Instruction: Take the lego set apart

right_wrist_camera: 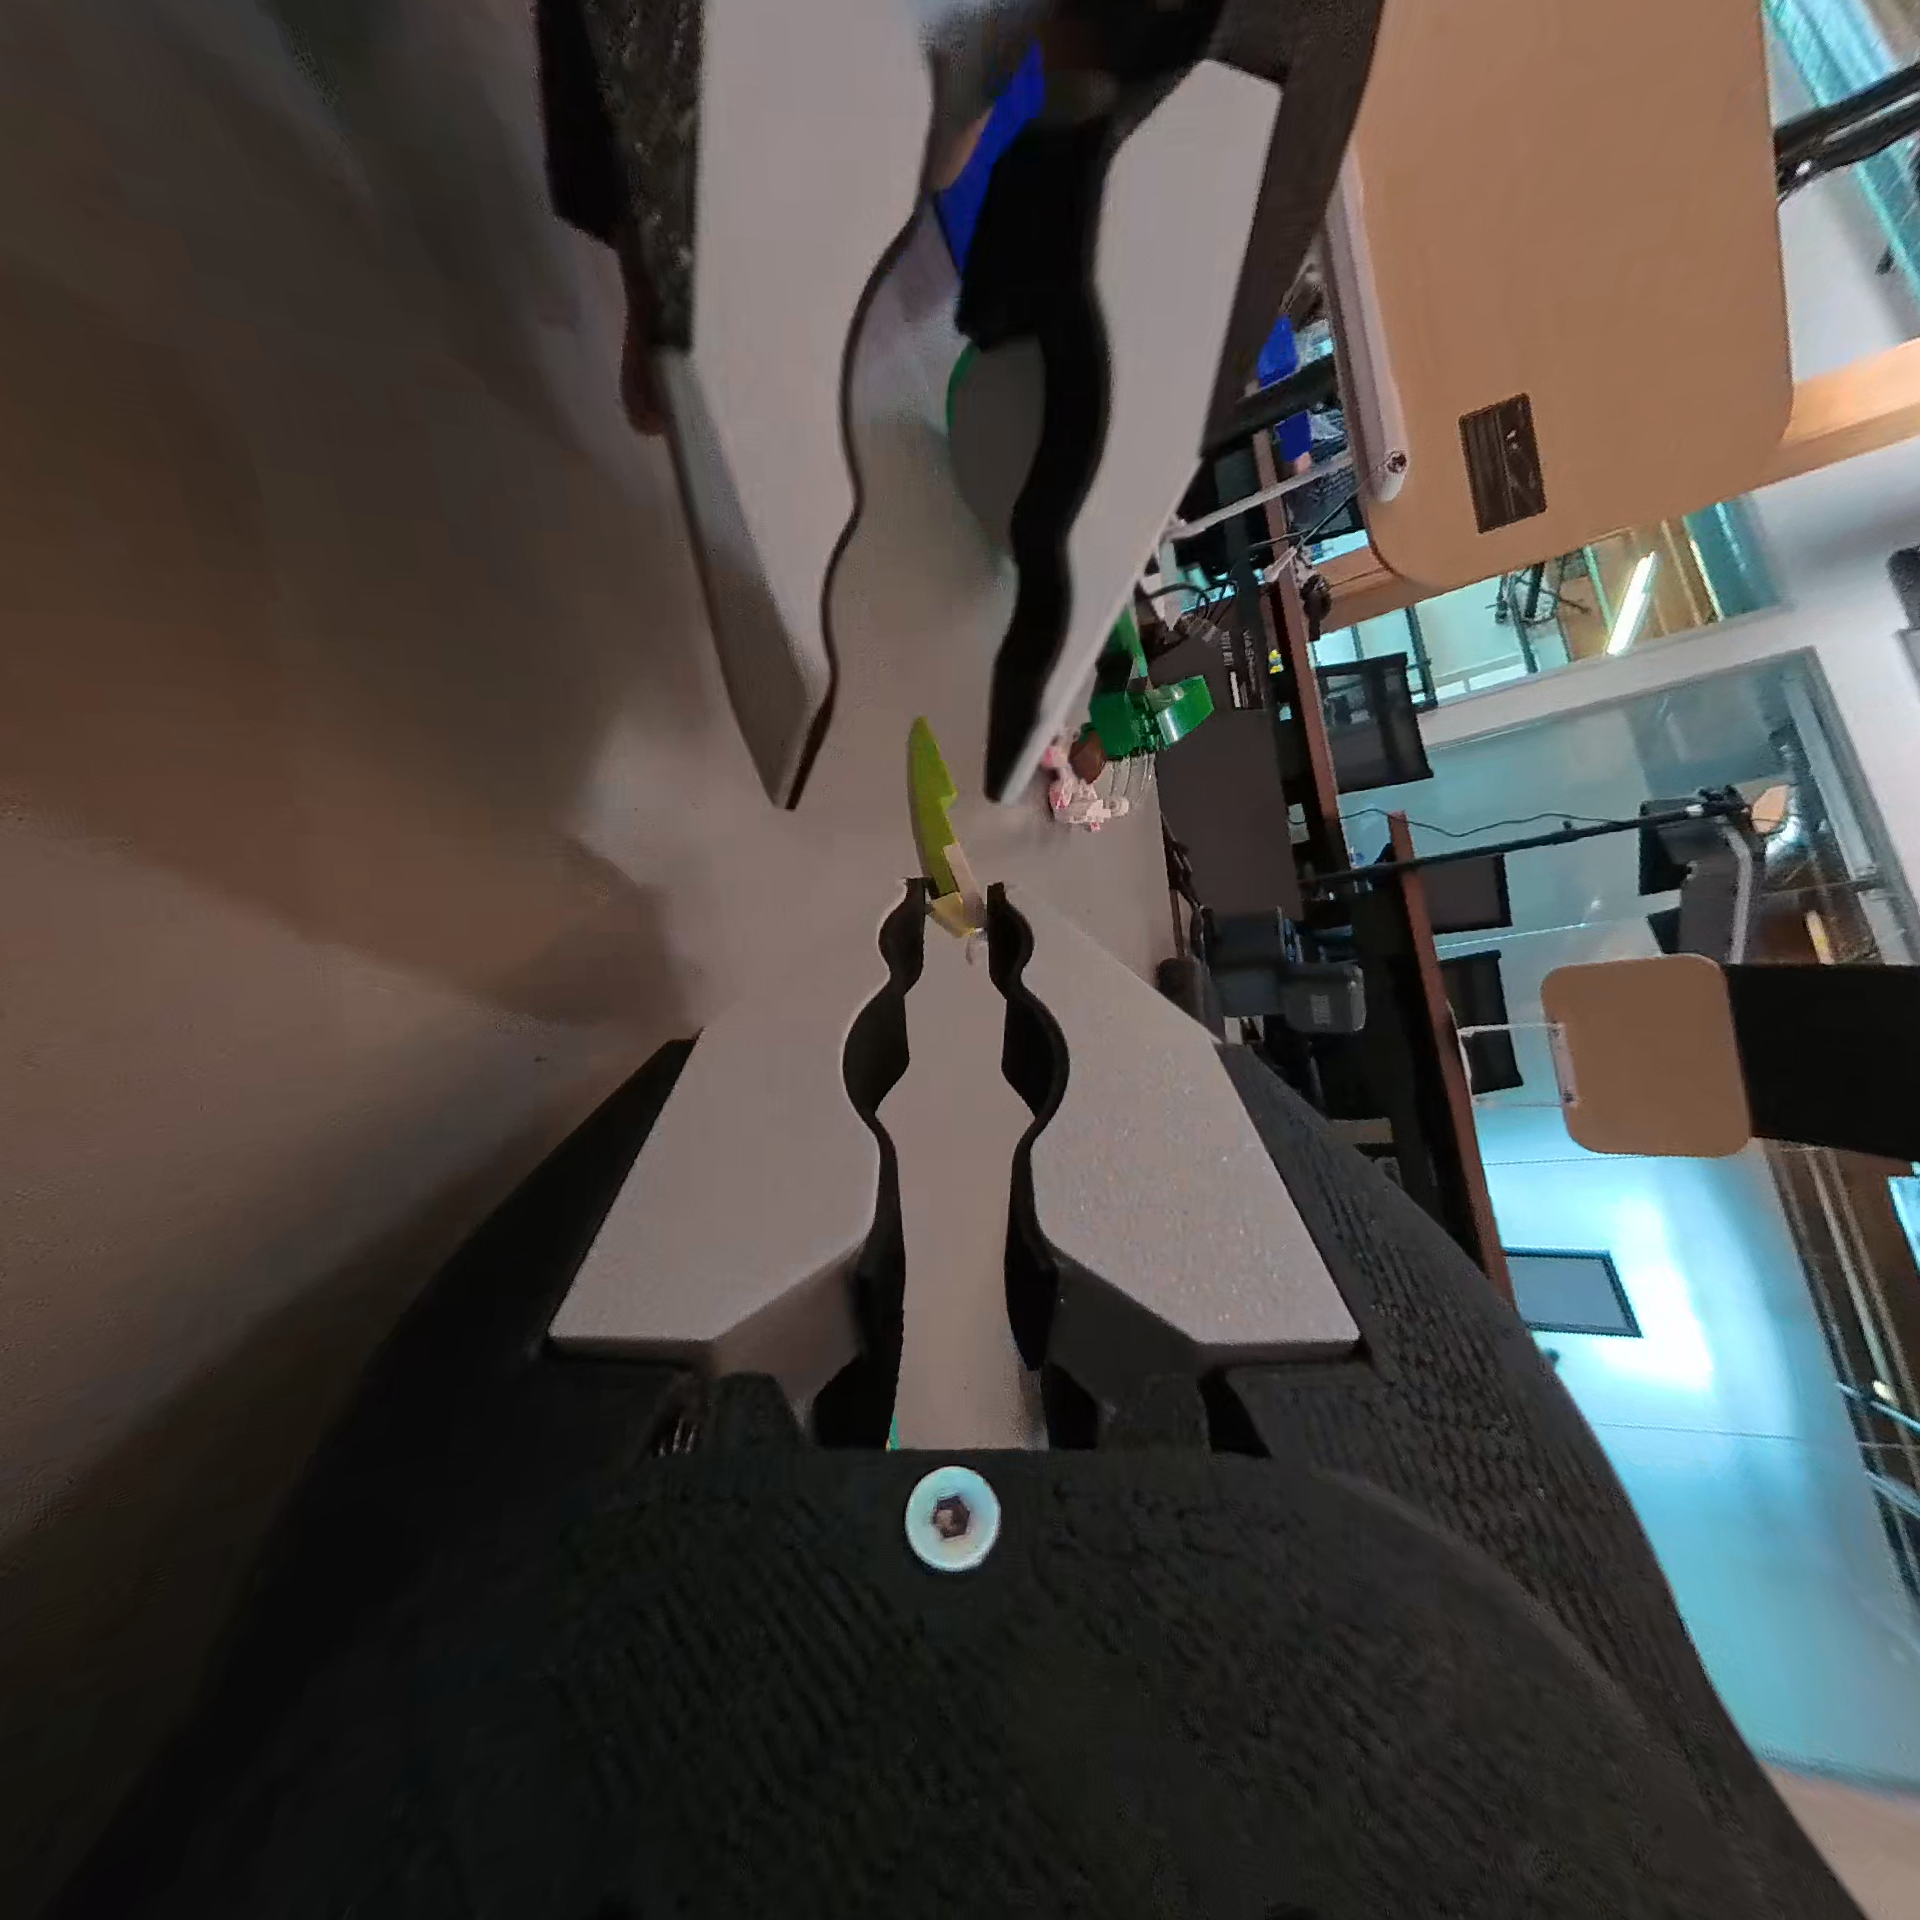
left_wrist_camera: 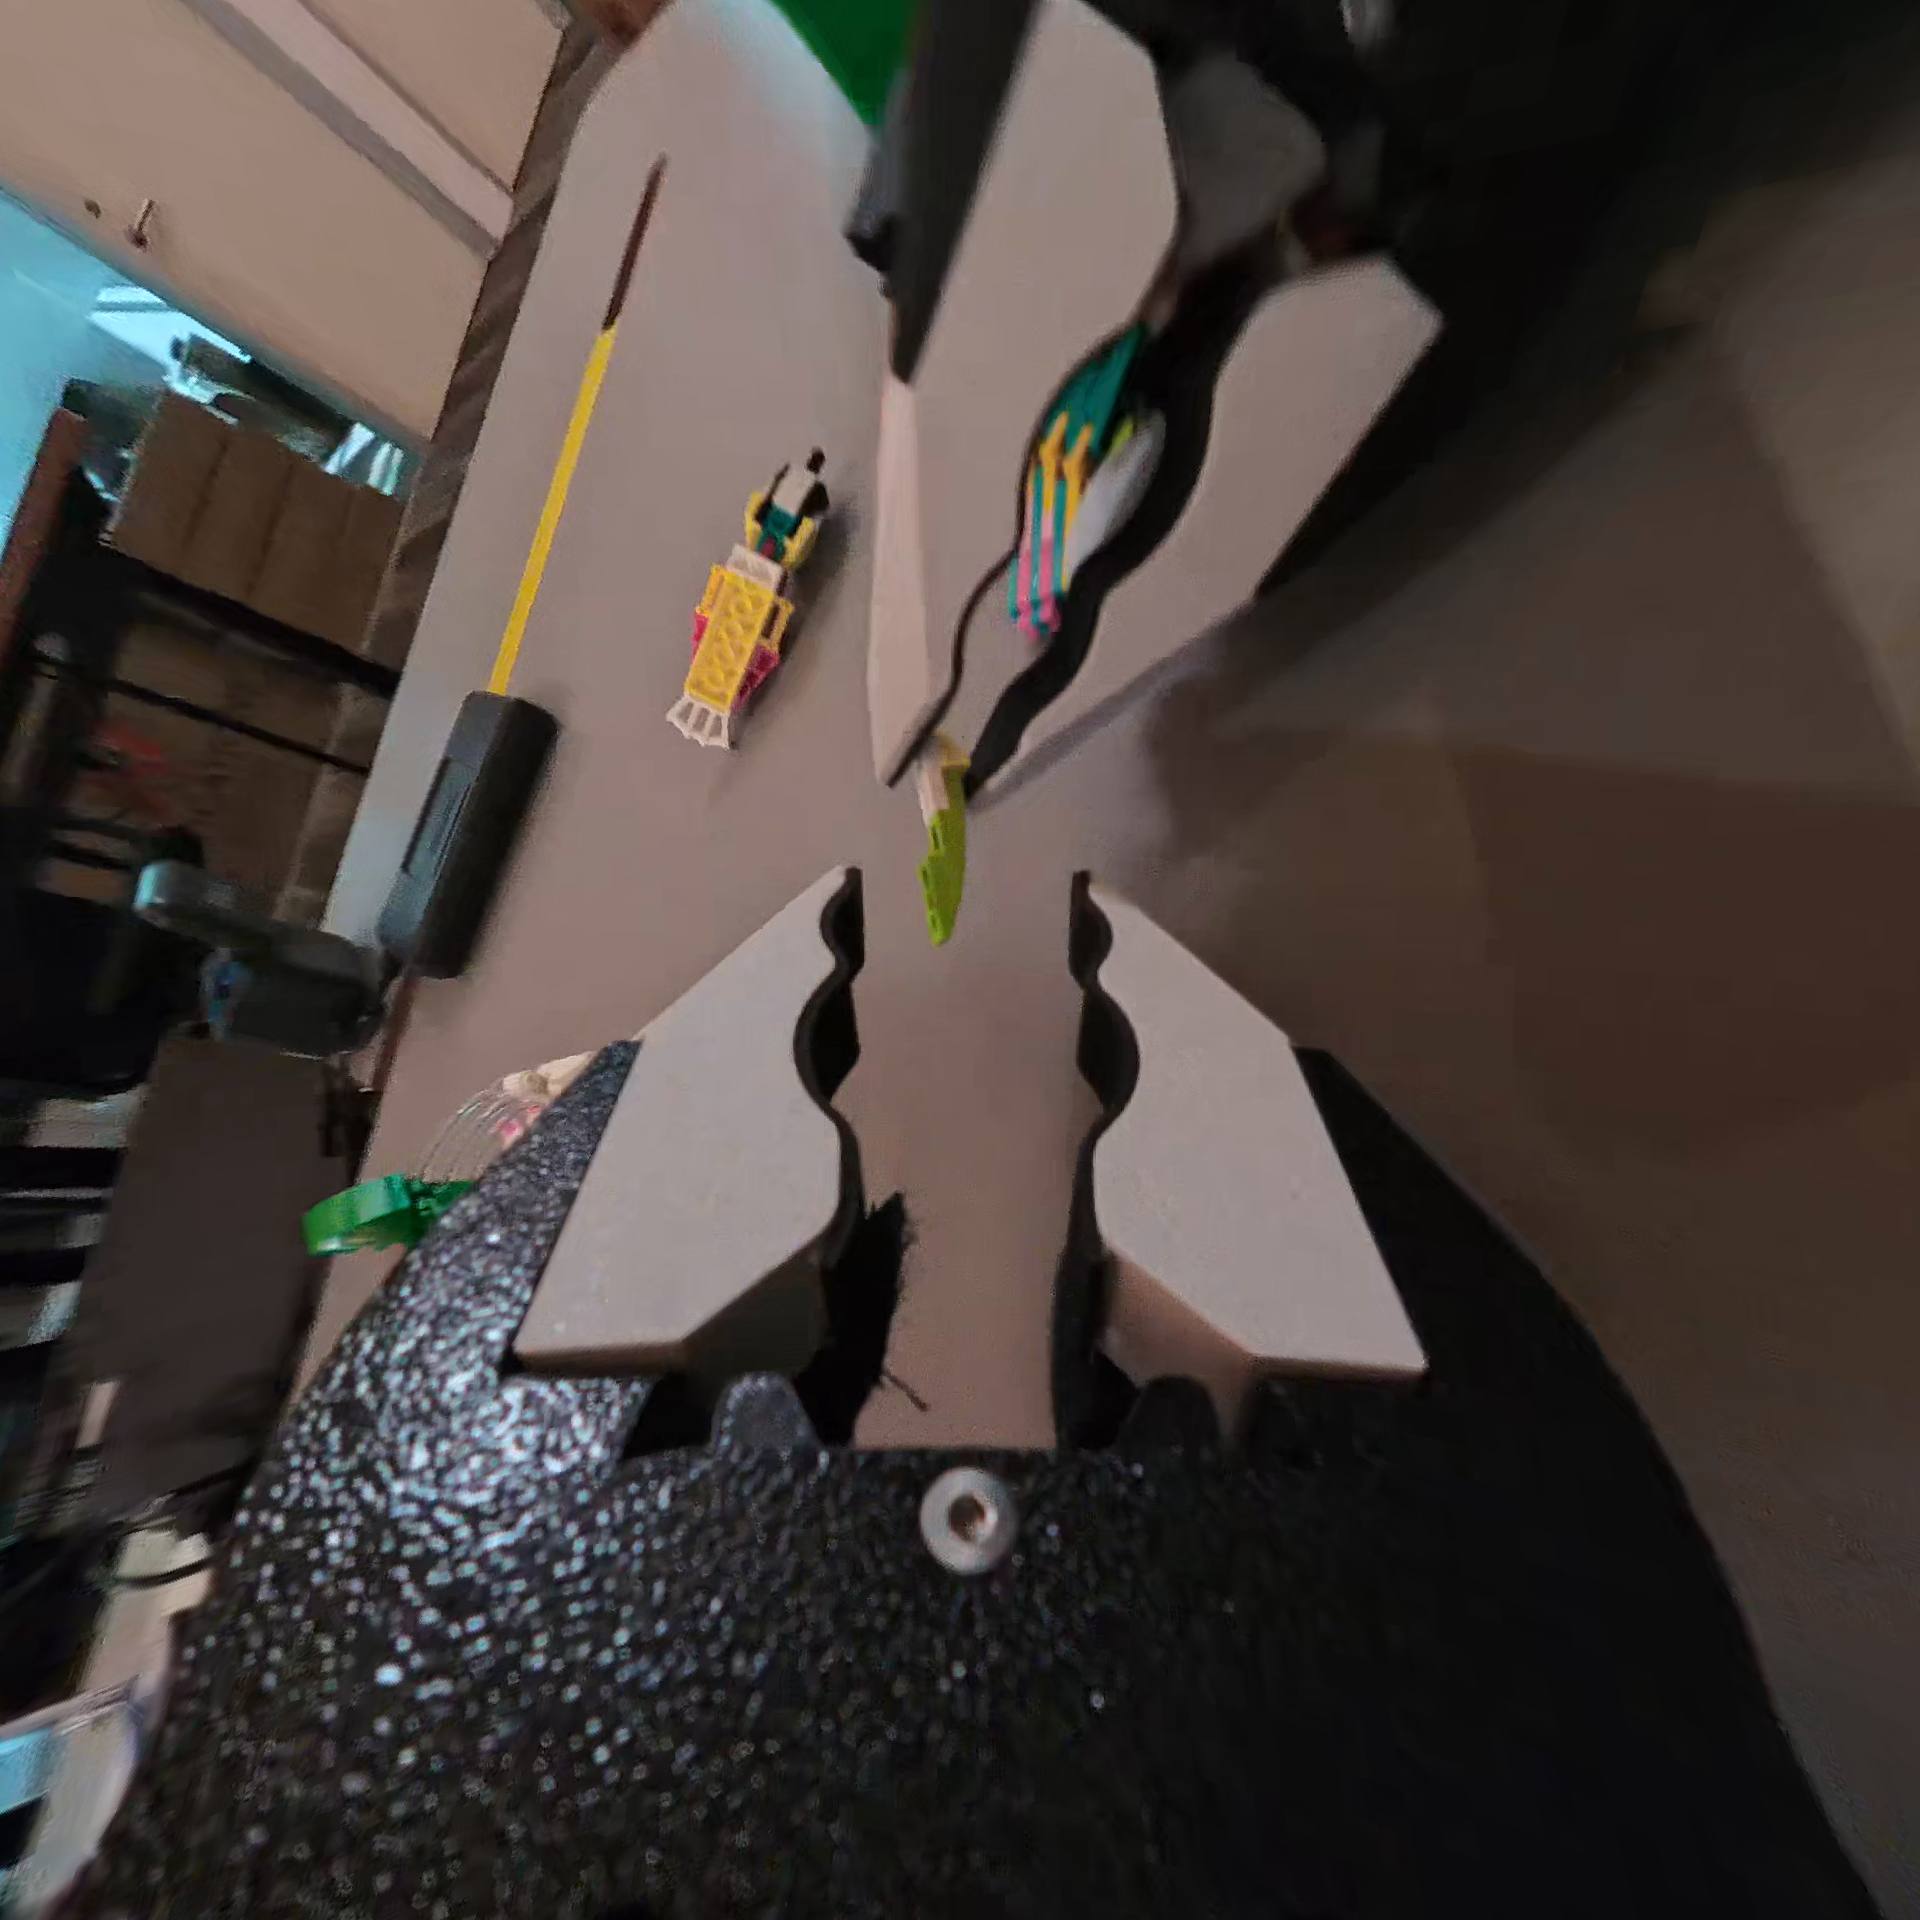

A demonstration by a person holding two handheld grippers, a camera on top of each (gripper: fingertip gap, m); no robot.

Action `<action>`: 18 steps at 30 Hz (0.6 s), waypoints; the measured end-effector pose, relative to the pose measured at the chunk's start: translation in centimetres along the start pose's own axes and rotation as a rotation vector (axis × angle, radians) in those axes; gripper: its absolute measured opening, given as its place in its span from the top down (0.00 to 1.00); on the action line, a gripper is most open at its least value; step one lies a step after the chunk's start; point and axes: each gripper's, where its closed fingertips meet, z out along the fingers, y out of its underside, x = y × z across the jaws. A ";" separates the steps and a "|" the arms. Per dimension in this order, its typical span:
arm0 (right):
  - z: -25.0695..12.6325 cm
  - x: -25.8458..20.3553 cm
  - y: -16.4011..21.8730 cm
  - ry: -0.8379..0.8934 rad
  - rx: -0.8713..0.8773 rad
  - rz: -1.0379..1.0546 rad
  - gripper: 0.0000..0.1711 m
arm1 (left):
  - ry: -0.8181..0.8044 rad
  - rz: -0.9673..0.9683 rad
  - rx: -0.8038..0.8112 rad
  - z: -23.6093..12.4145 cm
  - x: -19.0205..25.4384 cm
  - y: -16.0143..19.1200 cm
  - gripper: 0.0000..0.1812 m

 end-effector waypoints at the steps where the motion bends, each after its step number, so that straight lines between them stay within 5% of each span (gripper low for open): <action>1: 0.0 0.0 0.1 -0.004 -0.002 0.010 0.94 | -0.016 0.038 -0.029 0.4 0.1 0.4 0.81; 5: 0.0 -0.3 0.2 -0.027 -0.003 0.027 0.94 | -0.150 0.208 -0.091 1.3 -0.5 0.6 0.95; 18: -2.1 -4.0 0.9 -0.328 0.001 -0.026 0.98 | -0.027 0.414 -0.120 2.2 2.4 0.7 0.98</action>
